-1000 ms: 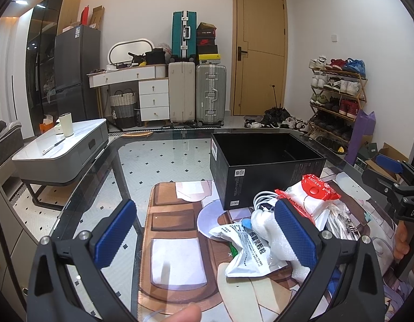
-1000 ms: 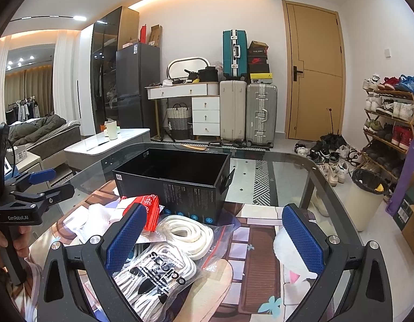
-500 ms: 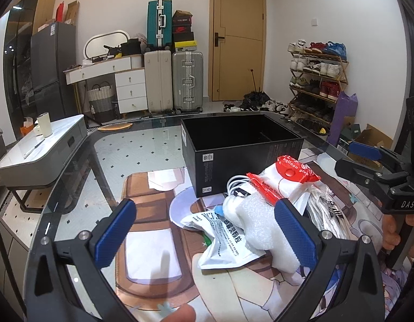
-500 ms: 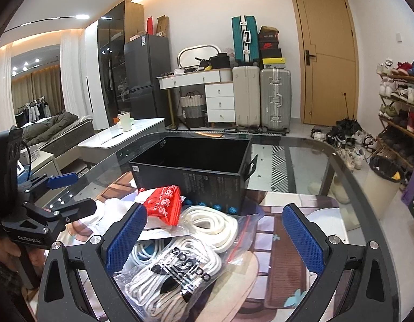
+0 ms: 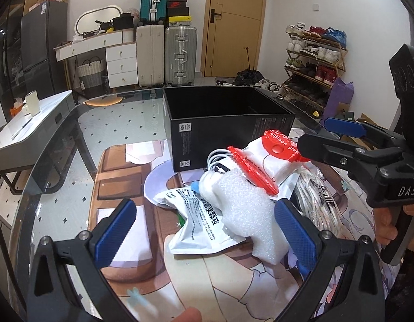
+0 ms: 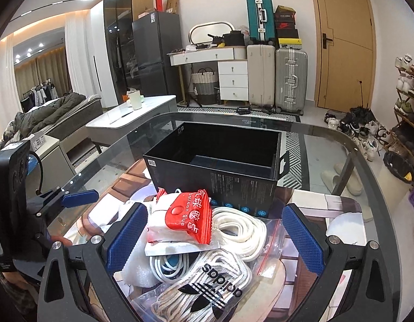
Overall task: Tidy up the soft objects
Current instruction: 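Grasp the red balloon glue packet with the right gripper while the left gripper grasps the white foam sleeve, then lift the red packet and white foam sleeve over the black box with both grippers, then open both grippers to drop the foam sleeve and red packet into the box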
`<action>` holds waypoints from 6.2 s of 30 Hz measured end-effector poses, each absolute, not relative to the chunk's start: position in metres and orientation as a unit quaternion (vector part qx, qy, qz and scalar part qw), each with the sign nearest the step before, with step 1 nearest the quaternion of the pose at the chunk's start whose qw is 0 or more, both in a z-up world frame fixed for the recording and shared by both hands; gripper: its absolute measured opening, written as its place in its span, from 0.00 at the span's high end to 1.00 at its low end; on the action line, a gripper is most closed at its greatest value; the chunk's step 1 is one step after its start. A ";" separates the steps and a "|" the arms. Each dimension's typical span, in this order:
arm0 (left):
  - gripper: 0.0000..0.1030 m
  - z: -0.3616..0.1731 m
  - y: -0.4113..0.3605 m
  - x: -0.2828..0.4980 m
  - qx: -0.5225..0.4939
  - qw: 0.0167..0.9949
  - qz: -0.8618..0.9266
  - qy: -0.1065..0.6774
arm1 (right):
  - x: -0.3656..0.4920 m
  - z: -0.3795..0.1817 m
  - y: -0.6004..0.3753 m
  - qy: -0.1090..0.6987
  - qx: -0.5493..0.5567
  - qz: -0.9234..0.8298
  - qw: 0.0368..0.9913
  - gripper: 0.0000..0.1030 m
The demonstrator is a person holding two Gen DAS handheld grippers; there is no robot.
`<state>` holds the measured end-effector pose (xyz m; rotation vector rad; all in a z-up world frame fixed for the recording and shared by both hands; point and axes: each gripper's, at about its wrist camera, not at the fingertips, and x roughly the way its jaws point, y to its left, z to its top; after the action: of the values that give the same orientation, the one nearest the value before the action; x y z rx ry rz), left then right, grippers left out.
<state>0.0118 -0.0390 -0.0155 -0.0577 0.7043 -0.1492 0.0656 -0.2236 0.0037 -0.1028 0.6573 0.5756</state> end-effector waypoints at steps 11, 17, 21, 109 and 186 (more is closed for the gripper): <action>0.01 -0.019 -0.043 0.014 -0.032 0.930 -0.073 0.358 | 0.085 -0.018 -0.193 0.372 -0.081 0.287 0.879 0.06; 0.01 -0.021 -0.041 0.017 -0.037 0.928 -0.068 0.365 | 0.087 -0.024 -0.180 0.386 -0.100 0.291 0.869 0.20; 0.01 -0.020 -0.040 0.017 -0.038 0.927 -0.068 0.366 | 0.087 -0.024 -0.177 0.391 -0.104 0.293 0.866 0.33; 0.78 0.038 -0.051 -0.009 -0.052 0.924 -0.033 0.376 | 0.047 0.036 -0.264 0.381 -0.033 0.297 0.875 0.51; 0.77 0.026 -0.056 0.178 -0.027 0.898 -0.079 0.433 | 0.232 0.005 -0.207 0.450 -0.011 0.316 0.835 0.51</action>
<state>0.1775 -0.0559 0.0255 -0.0567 0.8963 -0.1626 0.2319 -0.2070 0.0049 -0.0228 0.9526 0.6690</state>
